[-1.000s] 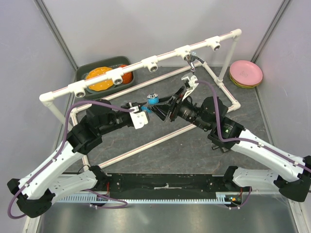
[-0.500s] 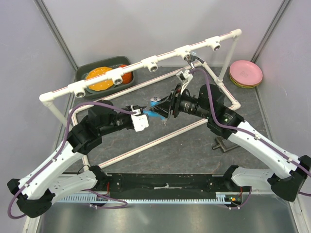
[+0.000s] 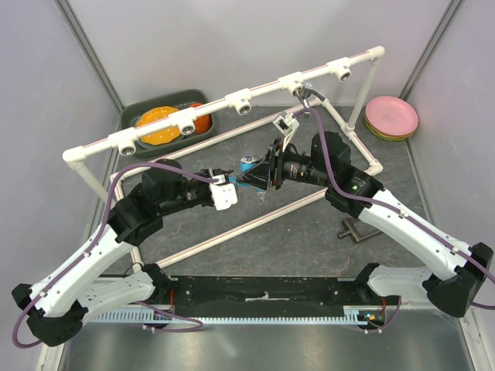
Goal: Install the water faucets
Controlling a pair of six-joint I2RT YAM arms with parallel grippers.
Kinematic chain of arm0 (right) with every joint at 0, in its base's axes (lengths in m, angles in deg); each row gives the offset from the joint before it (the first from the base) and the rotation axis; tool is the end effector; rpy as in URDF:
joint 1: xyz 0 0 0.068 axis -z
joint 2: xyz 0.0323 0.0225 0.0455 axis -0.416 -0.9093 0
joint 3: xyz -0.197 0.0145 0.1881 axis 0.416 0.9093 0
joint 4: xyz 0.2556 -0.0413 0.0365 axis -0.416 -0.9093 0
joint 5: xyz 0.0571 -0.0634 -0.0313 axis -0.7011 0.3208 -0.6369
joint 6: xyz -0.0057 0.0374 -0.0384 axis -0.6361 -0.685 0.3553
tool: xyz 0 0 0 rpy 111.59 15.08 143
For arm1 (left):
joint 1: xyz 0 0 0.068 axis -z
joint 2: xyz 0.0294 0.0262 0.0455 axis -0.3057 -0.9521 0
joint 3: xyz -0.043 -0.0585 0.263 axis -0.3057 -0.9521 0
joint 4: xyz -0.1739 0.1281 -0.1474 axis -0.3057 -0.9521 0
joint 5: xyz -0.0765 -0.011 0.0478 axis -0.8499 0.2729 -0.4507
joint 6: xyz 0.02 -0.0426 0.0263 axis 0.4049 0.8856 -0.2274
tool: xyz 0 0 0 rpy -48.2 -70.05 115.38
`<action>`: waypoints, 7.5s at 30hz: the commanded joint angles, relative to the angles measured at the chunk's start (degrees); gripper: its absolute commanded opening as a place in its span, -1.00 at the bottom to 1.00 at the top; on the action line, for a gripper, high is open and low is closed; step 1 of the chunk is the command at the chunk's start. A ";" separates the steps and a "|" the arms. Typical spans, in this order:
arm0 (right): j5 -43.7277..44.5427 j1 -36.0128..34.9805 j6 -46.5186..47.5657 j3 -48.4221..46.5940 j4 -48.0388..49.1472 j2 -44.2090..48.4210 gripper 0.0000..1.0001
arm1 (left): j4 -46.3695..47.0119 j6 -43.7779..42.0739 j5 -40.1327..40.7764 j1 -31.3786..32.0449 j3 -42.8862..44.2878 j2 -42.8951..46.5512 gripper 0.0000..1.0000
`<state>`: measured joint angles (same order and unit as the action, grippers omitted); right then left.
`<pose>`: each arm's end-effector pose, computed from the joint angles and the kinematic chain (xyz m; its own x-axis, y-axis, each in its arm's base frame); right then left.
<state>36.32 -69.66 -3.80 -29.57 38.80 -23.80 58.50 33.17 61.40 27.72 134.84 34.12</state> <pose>0.1841 0.2070 0.4109 -0.5434 0.1014 -0.8333 -0.7773 0.3140 0.5451 0.1249 -0.1394 0.3943 0.4617 0.4995 -0.7331 0.7433 0.2332 0.6270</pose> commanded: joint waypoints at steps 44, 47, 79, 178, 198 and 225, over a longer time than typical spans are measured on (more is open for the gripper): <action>36.50 -0.36 18.46 20.36 40.36 11.16 -1.00 | 10.17 -3.41 42.68 -18.53 2.87 -0.63 0.67; 41.51 -4.30 23.02 21.68 45.38 9.23 -1.00 | 11.14 -3.41 42.24 -18.62 1.20 -0.37 0.56; 62.63 -12.93 37.71 15.53 69.74 -10.02 -1.00 | 13.95 -0.16 34.94 -20.29 -5.92 2.44 -0.36; 78.89 -12.58 15.95 6.29 52.35 -17.68 -1.00 | 13.16 1.42 31.07 -21.70 -7.15 5.26 -0.37; 78.80 -10.38 -21.42 12.19 46.02 -13.36 -1.00 | 13.16 1.78 30.28 -21.96 -7.15 5.87 -0.38; 74.84 -10.47 -38.41 16.50 51.90 -13.45 0.07 | 13.16 2.65 28.79 -22.23 -7.16 6.49 -0.38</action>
<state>109.81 -79.94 -40.39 -15.63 95.17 -37.09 75.44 33.12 90.16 5.68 128.91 41.40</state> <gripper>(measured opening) 0.469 0.311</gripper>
